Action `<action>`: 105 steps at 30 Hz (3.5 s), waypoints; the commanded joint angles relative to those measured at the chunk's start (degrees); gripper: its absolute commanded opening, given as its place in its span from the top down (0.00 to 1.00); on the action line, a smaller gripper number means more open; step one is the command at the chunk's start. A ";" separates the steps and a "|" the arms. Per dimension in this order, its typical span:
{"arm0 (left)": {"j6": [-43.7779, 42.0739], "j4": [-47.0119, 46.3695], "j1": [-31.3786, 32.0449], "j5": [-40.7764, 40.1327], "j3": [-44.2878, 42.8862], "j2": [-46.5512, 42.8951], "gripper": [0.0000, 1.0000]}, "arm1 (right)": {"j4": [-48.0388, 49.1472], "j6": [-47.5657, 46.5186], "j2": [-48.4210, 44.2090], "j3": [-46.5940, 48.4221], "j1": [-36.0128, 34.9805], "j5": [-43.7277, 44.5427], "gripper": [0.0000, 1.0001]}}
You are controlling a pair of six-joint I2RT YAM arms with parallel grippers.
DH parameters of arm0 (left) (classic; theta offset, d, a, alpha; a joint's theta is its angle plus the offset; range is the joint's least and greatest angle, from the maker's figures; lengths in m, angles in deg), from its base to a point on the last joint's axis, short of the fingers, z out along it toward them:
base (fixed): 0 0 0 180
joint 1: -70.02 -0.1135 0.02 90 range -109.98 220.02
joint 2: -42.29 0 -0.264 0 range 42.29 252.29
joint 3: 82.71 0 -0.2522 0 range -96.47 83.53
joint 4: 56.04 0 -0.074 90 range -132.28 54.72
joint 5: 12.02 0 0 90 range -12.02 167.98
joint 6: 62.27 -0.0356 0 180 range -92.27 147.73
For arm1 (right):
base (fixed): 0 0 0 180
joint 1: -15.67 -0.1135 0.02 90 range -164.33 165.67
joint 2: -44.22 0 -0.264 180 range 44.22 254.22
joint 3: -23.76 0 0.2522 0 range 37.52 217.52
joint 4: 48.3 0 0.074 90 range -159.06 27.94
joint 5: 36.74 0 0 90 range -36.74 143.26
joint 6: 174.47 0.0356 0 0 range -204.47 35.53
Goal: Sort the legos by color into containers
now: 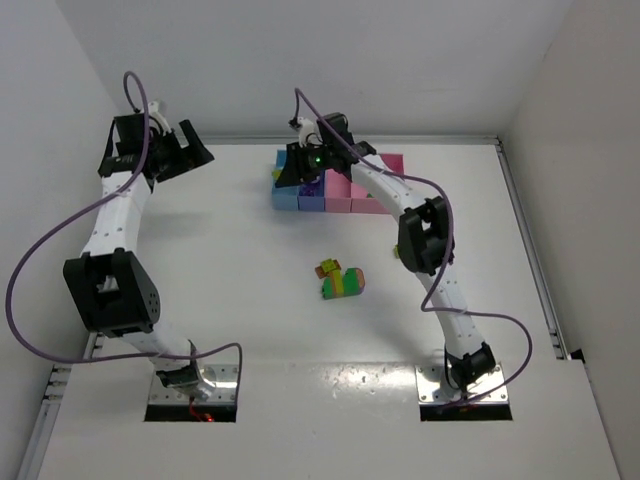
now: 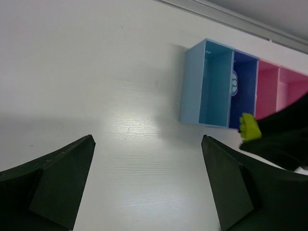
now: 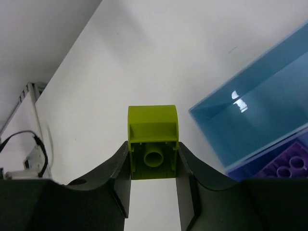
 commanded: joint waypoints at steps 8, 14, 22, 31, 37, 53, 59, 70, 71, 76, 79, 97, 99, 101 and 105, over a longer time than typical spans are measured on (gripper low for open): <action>0.34 -1.47 -3.03 7.02 0.50 -5.32 0.00 | 4.85 4.82 6.45 8.95 1.27 6.28 0.70; 0.87 -3.05 -3.03 8.69 1.64 -4.79 0.00 | 4.85 5.51 7.24 9.57 1.27 5.68 0.10; 0.87 -4.29 -2.33 11.15 3.31 -4.26 0.00 | 7.59 2.66 -1.60 9.49 3.10 1.45 0.01; -8.70 -6.66 11.37 11.86 3.93 -3.74 0.00 | -35.79 -54.38 -31.32 -22.61 17.95 3.64 0.12; -10.64 -7.19 18.32 11.77 2.71 -0.93 0.00 | -37.17 -74.96 -51.54 -53.90 20.69 9.01 0.13; -17.06 -5.43 23.69 5.18 4.54 -1.27 0.00 | -7.55 -76.74 -50.60 -72.27 19.46 17.72 0.06; -18.12 -4.90 23.69 3.34 5.07 -1.89 0.00 | -12.00 -78.94 -41.99 -64.72 19.46 14.73 0.06; -19.16 -4.90 21.76 2.81 5.07 -1.89 0.00 | -15.45 -83.15 -32.14 -58.72 19.46 17.27 0.20; -19.17 -4.90 21.75 2.81 5.07 -1.89 0.00 | -15.97 -83.77 -32.14 -58.72 19.46 17.97 0.20; -19.17 -4.38 21.22 2.81 4.54 -1.27 0.00 | -14.58 -84.30 -31.61 -59.78 19.46 19.82 0.38; -19.17 -4.38 21.22 2.81 4.54 -1.27 0.00 | -13.96 -84.30 -31.61 -60.30 18.93 20.44 0.57; -11.35 -9.47 14.02 1.50 13.33 -8.92 0.00 | -8.96 -27.17 -17.84 -6.94 7.86 -3.12 1.00; -11.35 -9.47 14.02 0.79 11.76 -8.92 0.00 | -6.58 -20.62 -7.56 5.97 7.34 -2.24 1.00; -10.74 -9.47 13.40 0.27 10.97 -8.22 0.00 | -3.70 -12.43 -2.45 12.70 6.72 -1.63 1.00; -10.73 -8.86 11.83 0.26 10.43 -8.22 0.00 | 3.51 -7.14 -0.41 8.53 5.22 -0.48 1.00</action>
